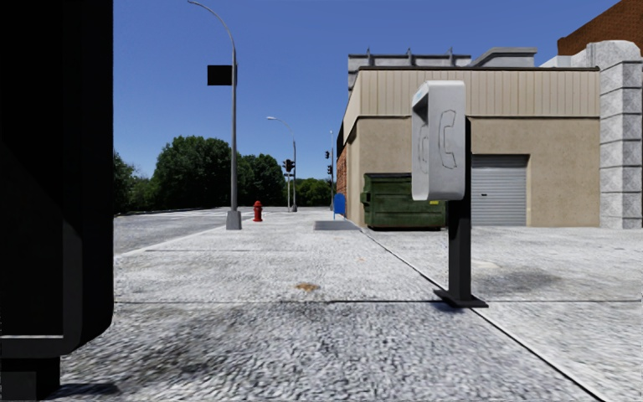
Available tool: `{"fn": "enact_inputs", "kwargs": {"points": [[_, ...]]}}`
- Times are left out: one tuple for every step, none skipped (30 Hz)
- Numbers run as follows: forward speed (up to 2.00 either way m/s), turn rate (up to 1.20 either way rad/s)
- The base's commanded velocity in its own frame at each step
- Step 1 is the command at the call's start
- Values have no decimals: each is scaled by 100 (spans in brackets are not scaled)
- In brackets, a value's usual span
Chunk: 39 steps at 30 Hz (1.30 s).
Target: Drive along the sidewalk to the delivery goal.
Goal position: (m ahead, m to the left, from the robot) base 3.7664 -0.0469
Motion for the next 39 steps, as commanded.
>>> {"fn": "enact_inputs", "kwargs": {"points": [[200, 0], [200, 0], [200, 0], [200, 0], [200, 0], [200, 0], [200, 0], [200, 0], [200, 0], [200, 0], [200, 0], [200, 0], [200, 0], [200, 0], [200, 0], [200, 0], [200, 0], [200, 0], [200, 0], [200, 0], [200, 0], [200, 0], [200, 0], [200, 0], [200, 0], [200, 0], [200, 0], [200, 0], [200, 0], [200, 0], [200, 0], [200, 0], [200, 0], [200, 0], [200, 0], [200, 0], [200, 0], [200, 0], [200, 0]]}}
